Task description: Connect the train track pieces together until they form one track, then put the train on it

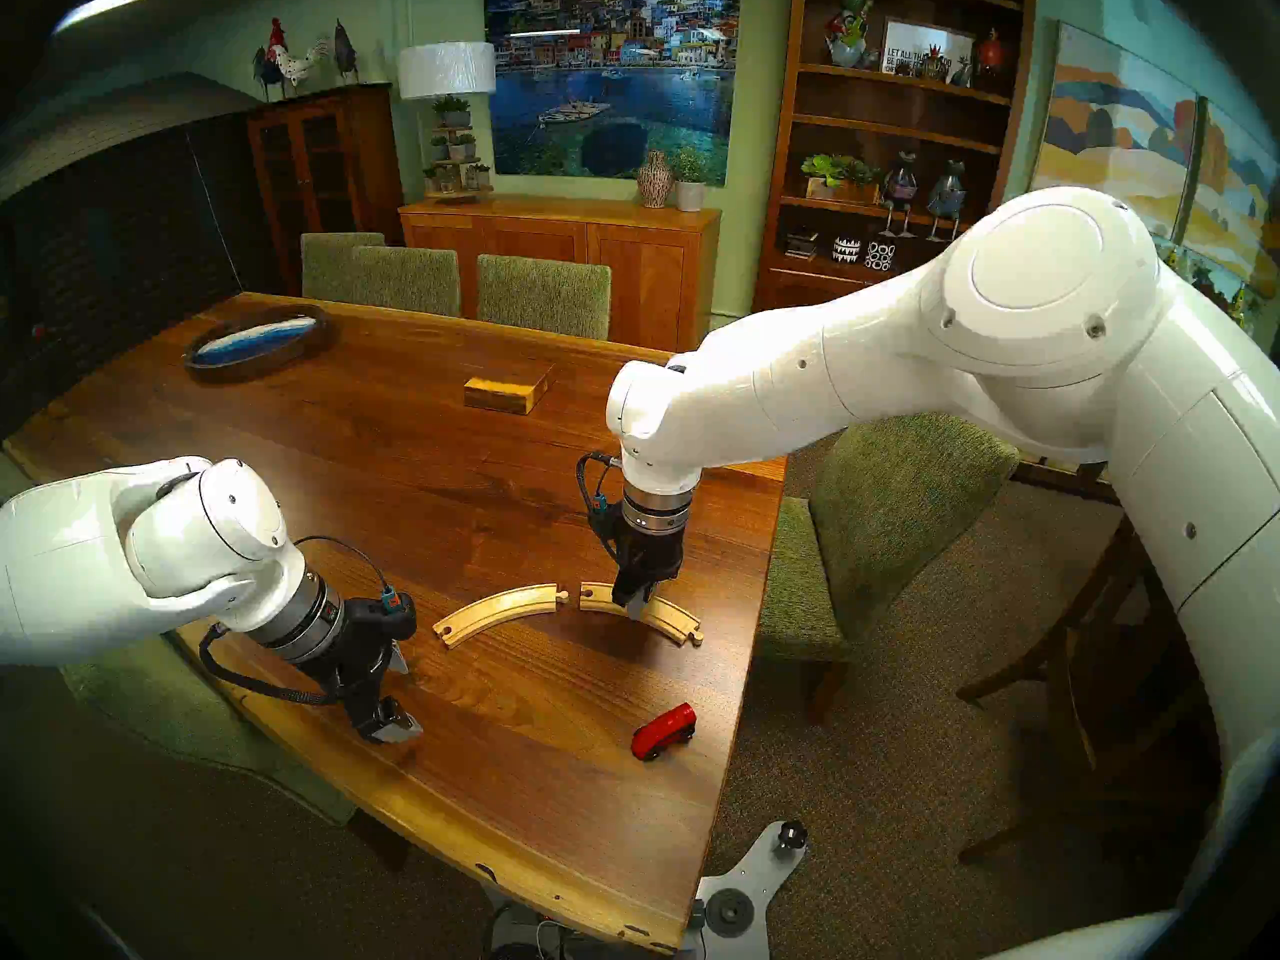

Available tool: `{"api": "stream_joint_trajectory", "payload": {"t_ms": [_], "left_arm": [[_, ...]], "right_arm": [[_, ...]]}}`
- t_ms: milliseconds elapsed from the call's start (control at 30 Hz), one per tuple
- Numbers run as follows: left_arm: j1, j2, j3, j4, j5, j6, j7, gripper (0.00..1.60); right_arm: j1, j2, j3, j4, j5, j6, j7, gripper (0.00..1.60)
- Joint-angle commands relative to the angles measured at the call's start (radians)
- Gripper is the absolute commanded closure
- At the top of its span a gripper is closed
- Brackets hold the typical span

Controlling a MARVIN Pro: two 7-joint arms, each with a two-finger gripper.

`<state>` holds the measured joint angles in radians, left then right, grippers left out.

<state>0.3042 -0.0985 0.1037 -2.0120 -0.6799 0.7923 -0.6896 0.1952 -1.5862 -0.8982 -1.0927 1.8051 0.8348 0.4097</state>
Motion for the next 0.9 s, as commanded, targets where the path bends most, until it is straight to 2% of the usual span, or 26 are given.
{"api": "stream_joint_trajectory", "payload": {"t_ms": [0,233,500,633,800,867], "left_arm": [[-0.018,-0.001,-0.017,0.001,0.0,0.001,0.0,0.0],[-0.027,-0.011,-0.028,0.002,-0.006,0.012,0.011,0.0],[-0.072,-0.05,-0.078,0.023,-0.007,0.031,0.022,0.0],[-0.084,-0.1,-0.097,0.056,-0.002,0.045,0.026,0.0],[-0.078,-0.185,-0.101,0.142,0.008,0.028,0.034,0.0],[-0.075,-0.201,-0.101,0.163,0.013,0.02,0.039,0.0]], "right_arm": [[0.018,0.005,-0.002,0.001,-0.005,0.004,-0.006,1.6],[0.018,0.005,-0.002,0.002,-0.005,0.004,-0.006,1.6],[0.017,0.004,-0.002,0.003,-0.005,0.004,-0.006,1.6],[0.017,0.004,-0.001,0.004,-0.006,0.004,-0.005,1.6],[0.016,0.004,-0.001,0.004,-0.006,0.004,-0.005,1.6],[0.016,0.004,-0.001,0.004,-0.006,0.004,-0.005,1.6]]}}
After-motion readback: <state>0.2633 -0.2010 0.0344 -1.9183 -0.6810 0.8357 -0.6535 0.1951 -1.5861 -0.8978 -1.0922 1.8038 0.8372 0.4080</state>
